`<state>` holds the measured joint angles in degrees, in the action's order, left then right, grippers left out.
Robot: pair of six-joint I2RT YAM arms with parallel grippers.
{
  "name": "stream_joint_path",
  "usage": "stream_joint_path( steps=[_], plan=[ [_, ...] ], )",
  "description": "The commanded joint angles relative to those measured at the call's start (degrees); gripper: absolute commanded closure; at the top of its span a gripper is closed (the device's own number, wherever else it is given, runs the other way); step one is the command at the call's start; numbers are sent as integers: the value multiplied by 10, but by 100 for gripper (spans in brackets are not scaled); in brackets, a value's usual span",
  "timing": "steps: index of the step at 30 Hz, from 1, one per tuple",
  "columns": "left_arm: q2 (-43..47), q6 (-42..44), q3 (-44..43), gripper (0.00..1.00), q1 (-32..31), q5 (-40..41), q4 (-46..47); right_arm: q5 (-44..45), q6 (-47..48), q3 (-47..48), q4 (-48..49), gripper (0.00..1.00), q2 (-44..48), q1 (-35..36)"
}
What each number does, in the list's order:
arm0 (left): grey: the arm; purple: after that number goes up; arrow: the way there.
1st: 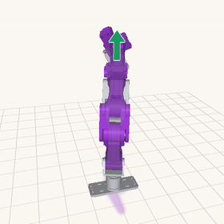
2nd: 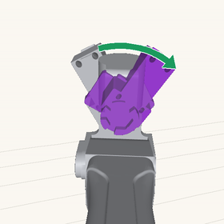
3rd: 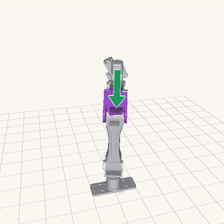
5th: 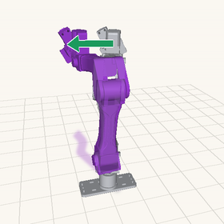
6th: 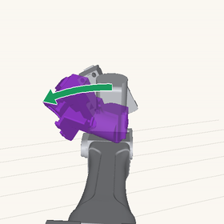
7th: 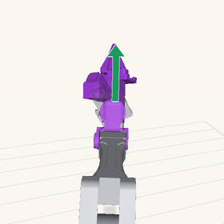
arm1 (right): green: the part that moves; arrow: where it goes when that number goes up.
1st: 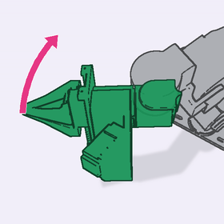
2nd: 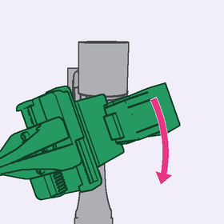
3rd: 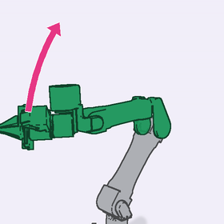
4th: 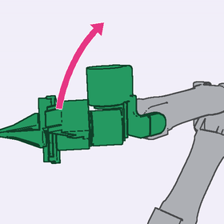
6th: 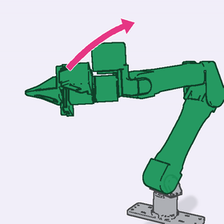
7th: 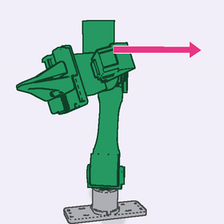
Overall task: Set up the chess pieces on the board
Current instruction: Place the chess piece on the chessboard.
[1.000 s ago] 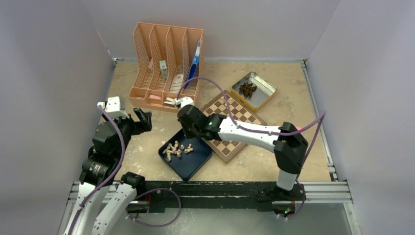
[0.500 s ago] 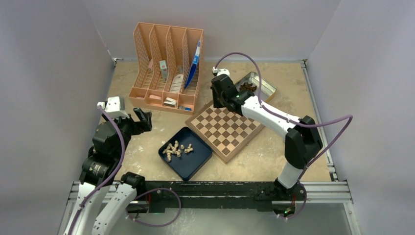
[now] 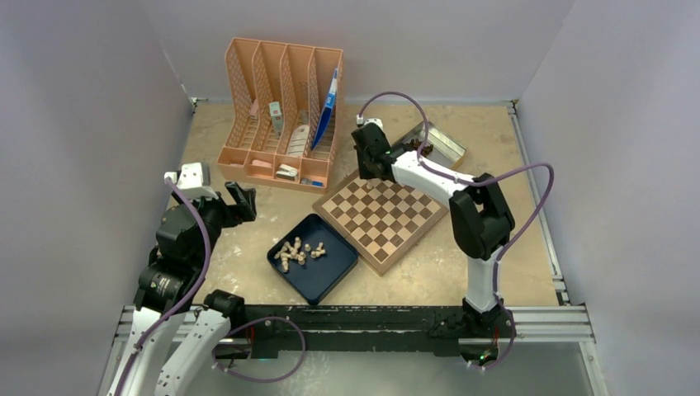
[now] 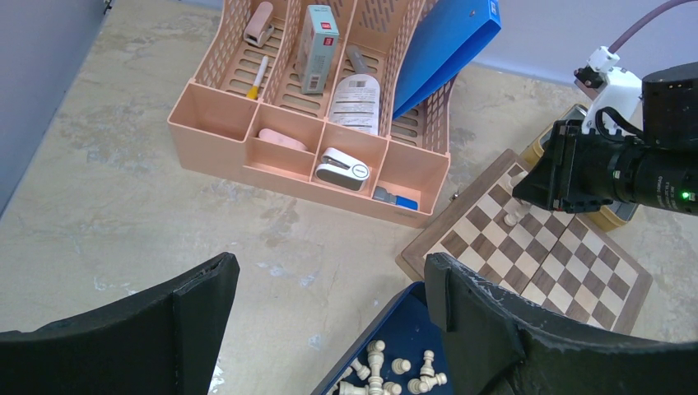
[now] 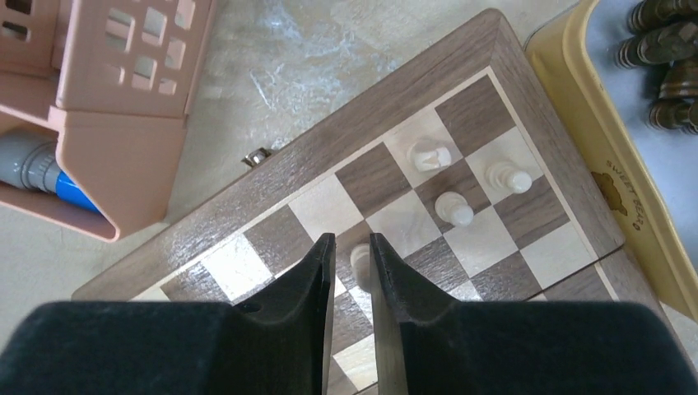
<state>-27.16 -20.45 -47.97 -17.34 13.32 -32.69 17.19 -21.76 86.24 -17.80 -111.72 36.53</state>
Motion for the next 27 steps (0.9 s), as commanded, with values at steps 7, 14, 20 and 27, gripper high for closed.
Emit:
stream_joint_path(
  steps=[7, 14, 20, 27],
  plan=[
    [-7, 2, 1, 17, -1, 4, 20, 5, 11, 32, -1, 72, 18, -8],
    [-14, 3, 0, 17, -1, 2, 17, -3, 2, 1, 6, 70, 33, -8],
    [-12, 1, 1, 17, -1, 2, 17, 5, 3, -18, 2, 70, 34, -8],
    [-11, 1, 1, 17, -1, 2, 17, 4, 3, -28, 14, 73, 37, -9]
  ],
)
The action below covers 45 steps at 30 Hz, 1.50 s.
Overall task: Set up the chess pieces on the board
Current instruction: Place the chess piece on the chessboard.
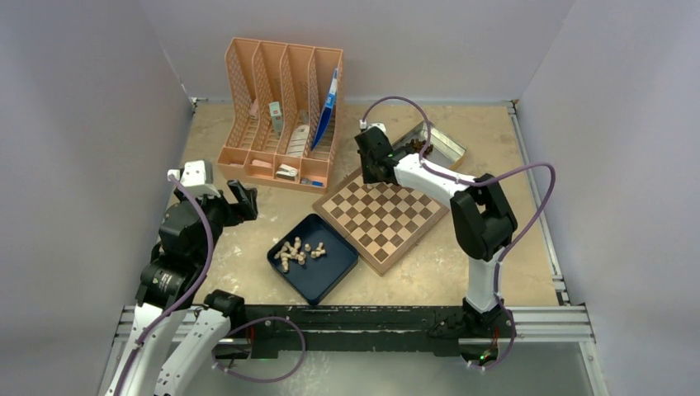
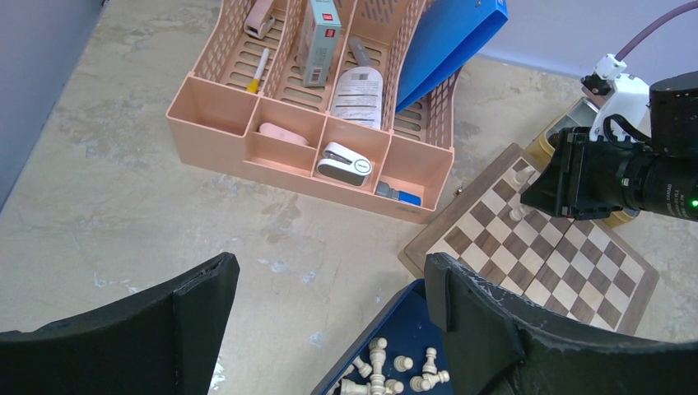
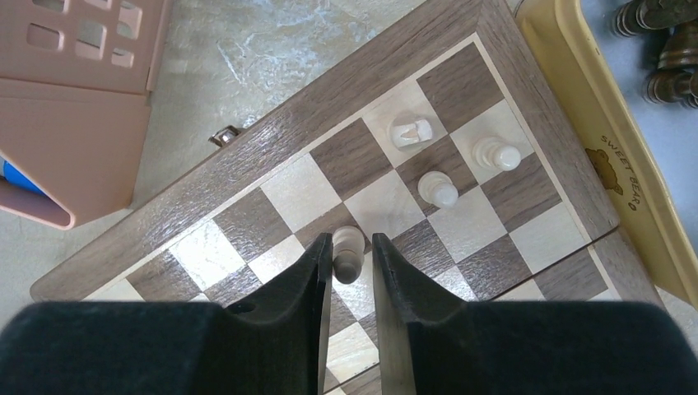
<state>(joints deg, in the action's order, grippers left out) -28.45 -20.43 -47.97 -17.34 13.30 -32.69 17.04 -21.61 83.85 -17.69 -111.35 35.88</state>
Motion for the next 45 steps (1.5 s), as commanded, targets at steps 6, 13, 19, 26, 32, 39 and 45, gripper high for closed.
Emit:
stream_joint_path(
  steps=[6, 13, 19, 26, 32, 39, 45],
  plan=[
    [5, 0, 1, 17, -1, 3, 16, 13, 2, -6, 13, 76, 36, -1],
    [4, -1, 1, 17, -1, 4, 16, 10, 0, -23, 16, 72, 49, -1],
    [5, -1, 0, 17, -1, 5, 15, 2, 4, -32, 20, 75, 51, 0],
    [6, -2, 0, 17, -1, 6, 14, -5, 5, -37, 24, 74, 58, 2],
    [6, -2, 0, 17, -1, 5, 14, -6, 4, -43, 25, 73, 59, 4],
    [6, -3, 0, 17, -1, 5, 14, -10, 4, -46, 27, 75, 59, 8],
    [5, -3, 1, 17, -1, 6, 13, -12, 5, -47, 28, 78, 57, 11]
  ],
)
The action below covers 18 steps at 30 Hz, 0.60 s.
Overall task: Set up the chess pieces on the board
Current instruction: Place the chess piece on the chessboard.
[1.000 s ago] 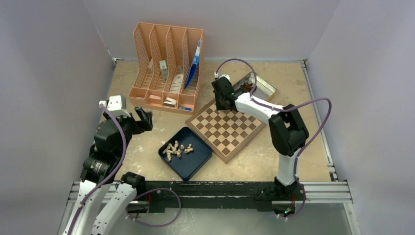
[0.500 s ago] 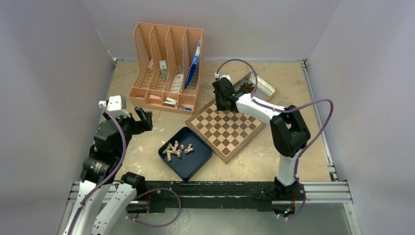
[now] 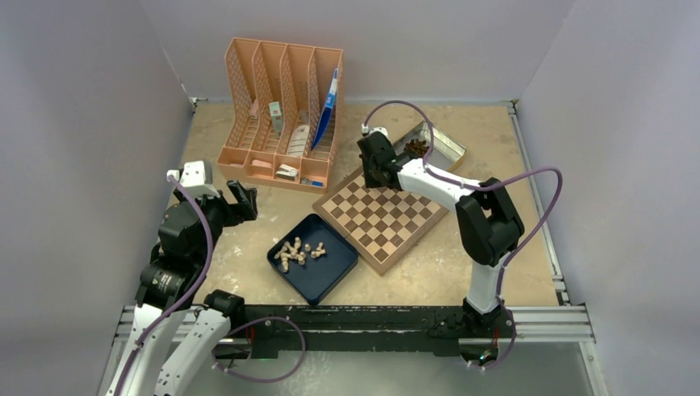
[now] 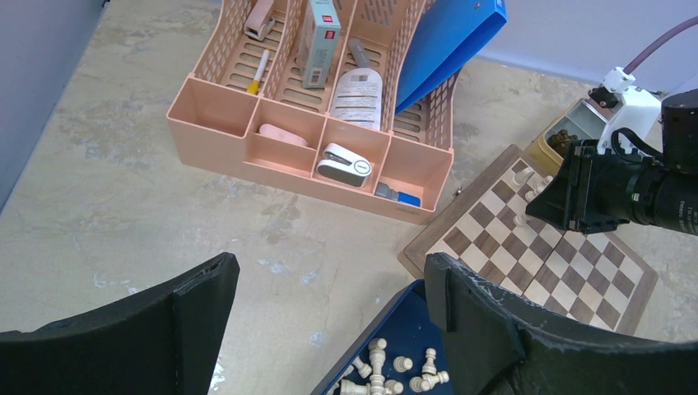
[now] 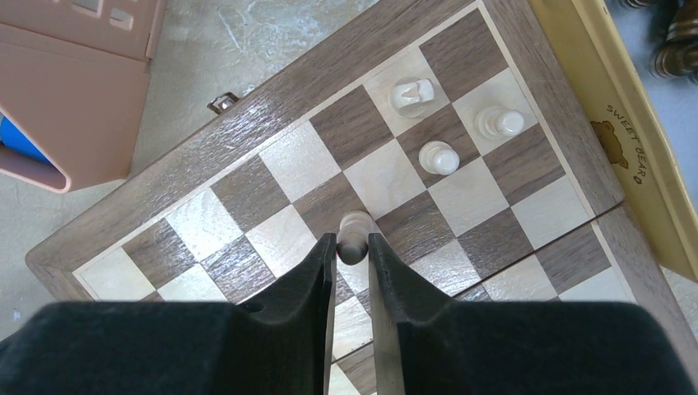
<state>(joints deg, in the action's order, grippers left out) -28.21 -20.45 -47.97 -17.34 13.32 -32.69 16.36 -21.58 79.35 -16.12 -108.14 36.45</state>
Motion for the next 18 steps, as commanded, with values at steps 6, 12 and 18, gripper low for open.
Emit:
stream_joint_path(
  steps=[6, 12, 18],
  plan=[
    [2, -3, 0, 17, -1, 5, 14, 0, 4, 4, 5, 82, 28, 9],
    [-2, -2, -1, 17, -1, 3, 14, 0, 0, 35, -15, 82, 19, 8],
    [2, -3, 0, 17, -1, 5, 14, 4, 4, 75, -16, 82, -8, 8]
  ],
)
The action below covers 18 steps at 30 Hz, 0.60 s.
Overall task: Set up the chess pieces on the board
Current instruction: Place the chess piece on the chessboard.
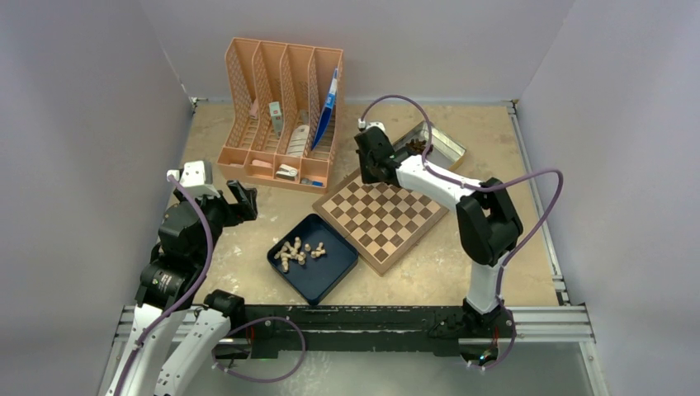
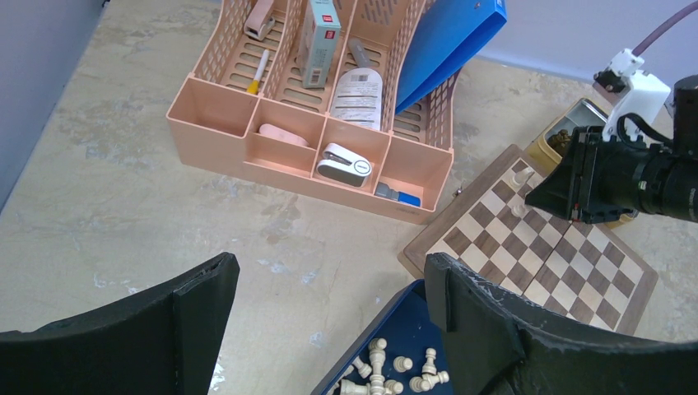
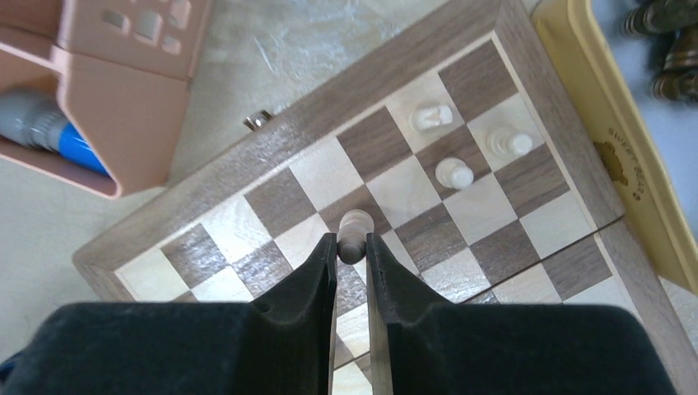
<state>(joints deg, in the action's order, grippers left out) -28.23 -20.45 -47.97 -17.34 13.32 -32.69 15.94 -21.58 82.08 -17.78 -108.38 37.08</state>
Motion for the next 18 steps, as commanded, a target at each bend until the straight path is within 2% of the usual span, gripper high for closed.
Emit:
stream_joint_path(
  steps=[1, 9, 18],
  plan=[
    [1, -3, 0, 17, -1, 5, 14, 10, 5, 54, 0, 82, -11, 2],
    [0, -2, 0, 17, -1, 5, 15, 24, 7, 92, -7, 83, -46, -2],
    [-3, 0, 0, 17, -1, 3, 17, 36, 3, 88, -1, 83, -59, -5]
  ],
)
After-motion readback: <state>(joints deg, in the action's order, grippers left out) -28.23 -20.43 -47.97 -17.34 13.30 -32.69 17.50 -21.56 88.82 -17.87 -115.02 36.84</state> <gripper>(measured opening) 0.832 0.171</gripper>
